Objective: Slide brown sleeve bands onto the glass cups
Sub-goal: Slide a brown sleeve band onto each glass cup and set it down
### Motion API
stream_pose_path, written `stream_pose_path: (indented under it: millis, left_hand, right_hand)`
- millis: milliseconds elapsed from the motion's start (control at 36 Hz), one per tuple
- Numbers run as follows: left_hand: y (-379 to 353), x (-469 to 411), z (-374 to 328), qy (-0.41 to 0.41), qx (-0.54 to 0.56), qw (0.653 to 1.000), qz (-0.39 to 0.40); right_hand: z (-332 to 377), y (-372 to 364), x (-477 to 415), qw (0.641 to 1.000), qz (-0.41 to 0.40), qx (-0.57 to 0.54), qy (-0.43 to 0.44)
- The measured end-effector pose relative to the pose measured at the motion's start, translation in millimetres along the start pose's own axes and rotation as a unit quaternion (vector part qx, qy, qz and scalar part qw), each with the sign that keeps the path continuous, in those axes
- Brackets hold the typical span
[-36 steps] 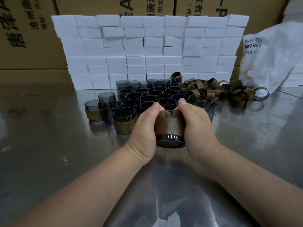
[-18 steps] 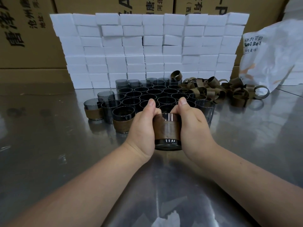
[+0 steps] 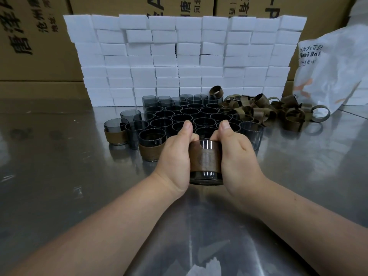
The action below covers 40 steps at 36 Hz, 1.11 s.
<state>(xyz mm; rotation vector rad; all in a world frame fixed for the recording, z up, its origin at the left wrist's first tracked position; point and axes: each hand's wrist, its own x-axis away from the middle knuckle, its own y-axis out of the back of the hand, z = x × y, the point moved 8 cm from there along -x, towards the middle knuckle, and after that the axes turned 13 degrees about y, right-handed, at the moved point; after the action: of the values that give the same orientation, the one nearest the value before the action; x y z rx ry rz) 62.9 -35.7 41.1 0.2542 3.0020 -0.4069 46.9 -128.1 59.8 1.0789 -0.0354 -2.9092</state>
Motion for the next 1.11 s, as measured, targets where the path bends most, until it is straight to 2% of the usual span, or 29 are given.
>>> stream_pose_path:
  millis: [361, 528, 583, 639, 695, 750, 806, 1111]
  left_hand:
    - [1, 3, -3, -0.011, 0.011, 0.999, -0.028]
    - [5, 5, -22, -0.073, -0.100, 0.991, -0.055]
    - [2, 8, -28, -0.117, -0.222, 0.966, -0.063]
    - [-2, 8, -26, -0.139, -0.347, 0.924, -0.084]
    - [0, 9, -26, -0.161, -0.420, 0.883, -0.131]
    - [3, 12, -30, -0.188, -0.444, 0.860, -0.169]
    - [6, 13, -33, -0.200, -0.446, 0.851, -0.191]
    - [10, 0, -23, -0.135, -0.545, 0.804, -0.197]
  right_hand:
    - [-6, 3, -3, 0.999, -0.023, -0.020, -0.010]
    - [-5, 8, -8, 0.999, -0.039, -0.003, 0.014]
    - [-8, 11, -9, 0.999, -0.046, -0.004, 0.006]
    - [-15, 15, -8, 0.999, -0.050, -0.008, -0.015]
    - [-20, 14, -9, 0.999, -0.044, -0.017, -0.026]
    - [-23, 15, -11, 0.998, -0.057, -0.020, -0.022]
    - [-24, 18, -13, 0.997, -0.076, -0.021, -0.015]
    - [-39, 32, -16, 0.990, -0.112, 0.033, -0.078]
